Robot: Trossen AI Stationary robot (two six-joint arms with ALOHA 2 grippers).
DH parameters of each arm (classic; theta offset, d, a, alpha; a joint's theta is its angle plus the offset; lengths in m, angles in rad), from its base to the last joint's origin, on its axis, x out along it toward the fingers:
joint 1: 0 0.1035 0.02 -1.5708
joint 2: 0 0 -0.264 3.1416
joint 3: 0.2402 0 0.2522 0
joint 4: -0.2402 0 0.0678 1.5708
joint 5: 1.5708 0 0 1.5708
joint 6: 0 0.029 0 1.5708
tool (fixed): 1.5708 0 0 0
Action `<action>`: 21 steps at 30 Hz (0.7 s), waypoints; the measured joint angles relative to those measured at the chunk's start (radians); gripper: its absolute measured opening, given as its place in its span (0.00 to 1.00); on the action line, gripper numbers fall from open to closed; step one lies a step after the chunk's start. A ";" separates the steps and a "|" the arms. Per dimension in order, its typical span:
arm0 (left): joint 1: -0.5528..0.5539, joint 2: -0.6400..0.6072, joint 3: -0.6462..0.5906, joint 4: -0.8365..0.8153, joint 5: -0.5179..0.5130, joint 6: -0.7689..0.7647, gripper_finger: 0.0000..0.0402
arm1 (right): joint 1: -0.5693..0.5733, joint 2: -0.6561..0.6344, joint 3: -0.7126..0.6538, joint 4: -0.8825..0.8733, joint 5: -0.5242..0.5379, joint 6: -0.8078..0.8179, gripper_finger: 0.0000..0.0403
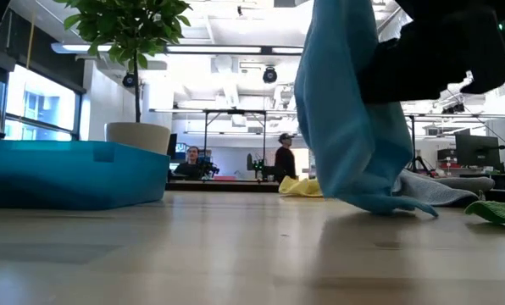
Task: Fold microfiber towels
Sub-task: Fold the blue microfiber towel on the table
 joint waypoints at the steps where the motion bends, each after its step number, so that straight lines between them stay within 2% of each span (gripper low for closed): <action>1: 0.000 0.000 0.000 0.011 0.003 -0.002 0.00 | -0.002 0.000 0.000 0.007 0.000 -0.007 0.40; 9: -0.004 0.000 0.000 0.052 0.008 -0.014 0.00 | -0.008 -0.001 0.000 0.069 0.010 -0.034 0.39; 18: -0.002 0.000 0.000 0.115 0.012 -0.010 0.00 | -0.001 -0.001 0.000 0.069 -0.004 0.001 0.29; 21: -0.001 0.000 0.000 0.121 0.028 -0.010 0.00 | -0.001 -0.001 0.000 0.069 0.036 0.003 0.26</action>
